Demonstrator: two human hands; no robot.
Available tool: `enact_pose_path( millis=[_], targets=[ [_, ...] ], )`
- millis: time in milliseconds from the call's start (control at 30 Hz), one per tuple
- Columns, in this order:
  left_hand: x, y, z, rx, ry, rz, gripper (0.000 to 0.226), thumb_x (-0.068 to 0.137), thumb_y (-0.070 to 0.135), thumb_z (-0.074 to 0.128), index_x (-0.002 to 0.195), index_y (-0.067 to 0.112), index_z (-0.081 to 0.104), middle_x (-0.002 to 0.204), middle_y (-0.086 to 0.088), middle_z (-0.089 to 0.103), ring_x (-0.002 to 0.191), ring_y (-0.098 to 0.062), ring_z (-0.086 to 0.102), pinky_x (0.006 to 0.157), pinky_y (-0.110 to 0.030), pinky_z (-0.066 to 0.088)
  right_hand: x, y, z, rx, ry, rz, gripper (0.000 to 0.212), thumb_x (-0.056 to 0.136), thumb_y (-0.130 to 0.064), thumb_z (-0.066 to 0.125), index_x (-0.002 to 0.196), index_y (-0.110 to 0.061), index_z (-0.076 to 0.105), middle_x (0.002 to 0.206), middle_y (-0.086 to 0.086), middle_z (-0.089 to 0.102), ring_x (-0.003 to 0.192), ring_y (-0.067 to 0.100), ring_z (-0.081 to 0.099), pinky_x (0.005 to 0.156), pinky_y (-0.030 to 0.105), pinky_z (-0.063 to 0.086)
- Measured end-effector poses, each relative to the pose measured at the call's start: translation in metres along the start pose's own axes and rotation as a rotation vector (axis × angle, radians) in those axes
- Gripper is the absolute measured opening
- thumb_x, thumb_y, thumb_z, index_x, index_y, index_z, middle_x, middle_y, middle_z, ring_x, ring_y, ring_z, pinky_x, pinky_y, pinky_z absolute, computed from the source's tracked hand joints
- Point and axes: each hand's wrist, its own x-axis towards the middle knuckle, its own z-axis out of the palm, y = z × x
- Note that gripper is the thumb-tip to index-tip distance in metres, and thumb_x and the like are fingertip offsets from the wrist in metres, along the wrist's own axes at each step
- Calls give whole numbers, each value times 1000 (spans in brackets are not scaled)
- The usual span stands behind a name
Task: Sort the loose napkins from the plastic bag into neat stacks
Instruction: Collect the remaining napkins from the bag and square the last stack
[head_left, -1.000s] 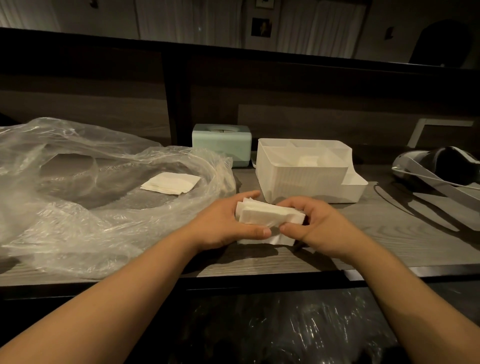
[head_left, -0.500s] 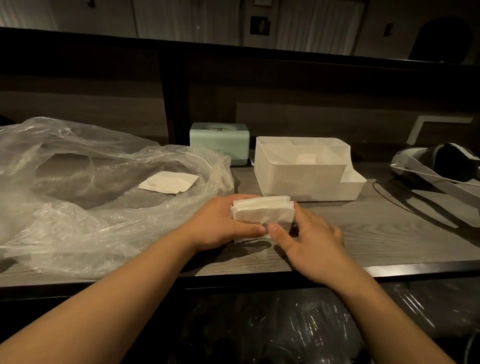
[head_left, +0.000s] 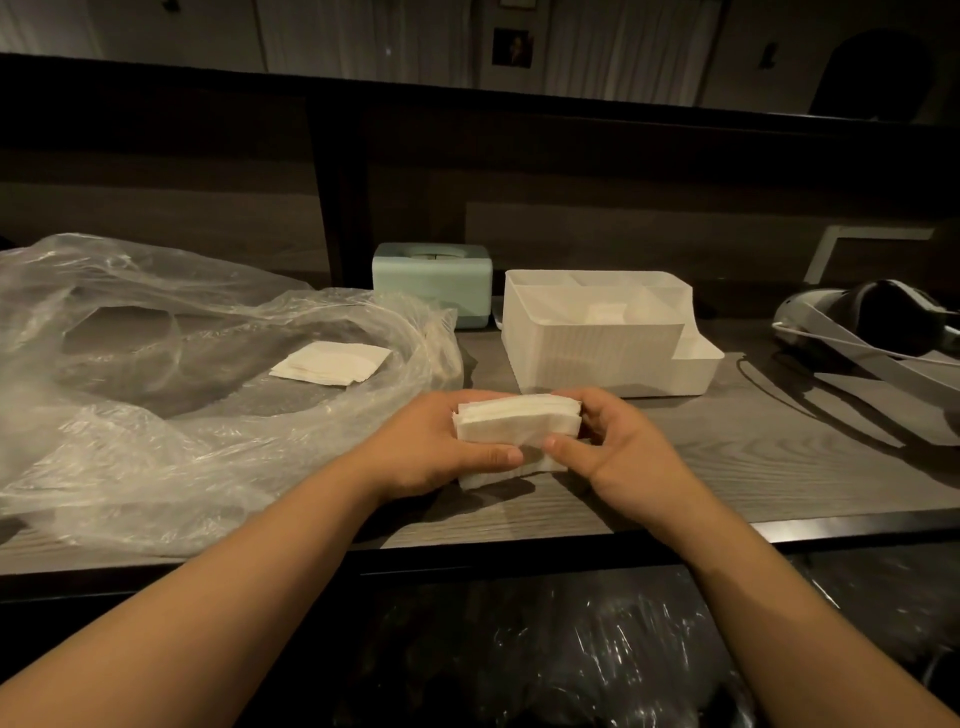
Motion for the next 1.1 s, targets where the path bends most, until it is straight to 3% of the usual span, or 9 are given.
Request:
enact_pose_path(
  millis=[100, 233, 367, 567, 733, 833, 900, 967, 1100],
  targets=[
    [1, -1, 2, -9, 63, -1, 48, 82, 32, 85, 127, 29, 70, 112, 10, 77, 106, -9, 71, 96, -33, 56, 1, 4, 0, 78, 59, 2, 36, 92, -10, 71, 122, -26, 60, 112, -10, 69, 106, 7, 66, 78, 14, 55],
    [2, -1, 3, -11, 118, -1, 39, 81, 31, 86, 118, 32, 72, 106, 13, 77, 100, -5, 72, 90, -25, 55, -3, 14, 8, -138, 252, 15, 49, 91, -32, 73, 136, -29, 53, 124, -14, 61, 114, 4, 57, 98, 28, 49],
    [2, 0, 3, 71, 126, 11, 41, 79, 35, 88, 115, 38, 69, 106, 17, 76, 99, -2, 71, 90, -24, 55, -11, 10, 12, -173, 342, -42, 28, 90, -36, 74, 111, -35, 55, 107, -18, 60, 98, -1, 57, 75, 16, 44],
    [2, 1, 4, 95, 141, 5, 42, 77, 40, 89, 114, 37, 69, 103, 19, 75, 95, -1, 70, 85, -21, 55, -3, 15, 10, -102, 356, -72, 12, 92, -27, 73, 90, -33, 62, 87, -13, 69, 82, -7, 61, 64, 7, 44],
    [3, 1, 4, 144, 142, 5, 38, 78, 42, 88, 111, 38, 70, 100, 20, 75, 94, 1, 69, 82, -20, 52, 1, 16, 8, -28, 346, -77, 12, 89, -27, 75, 91, -32, 65, 88, -12, 69, 85, -2, 64, 73, 18, 49],
    [4, 0, 5, 131, 140, -5, 33, 81, 34, 87, 111, 35, 72, 99, 15, 76, 93, -1, 70, 82, -21, 51, 0, 14, 7, -210, 351, -117, 37, 85, -38, 76, 115, -36, 55, 114, -21, 54, 113, 6, 54, 93, 28, 47],
    [3, 3, 6, 141, 138, 13, 46, 82, 31, 86, 122, 40, 67, 110, 18, 74, 98, 3, 68, 86, -17, 51, -3, 1, 1, -457, 245, -248, 63, 85, -46, 72, 139, -42, 40, 132, -22, 39, 131, 4, 34, 110, 32, 28],
    [2, 6, 5, 185, 146, 9, 73, 81, 32, 86, 144, 44, 50, 129, 23, 62, 104, 7, 62, 88, -10, 48, -1, -21, -1, -669, 65, -376, 72, 89, -49, 67, 149, -45, 27, 144, -20, 36, 138, 4, 26, 118, 33, 13],
    [-1, 9, 5, 336, 136, -33, 110, 80, 38, 86, 163, 42, 13, 127, 13, 49, 114, -7, 52, 95, -20, 41, 25, -54, 4, -920, -179, -400, 57, 95, -49, 60, 147, -42, 39, 141, -12, 52, 135, 12, 40, 113, 41, 23]
  ],
)
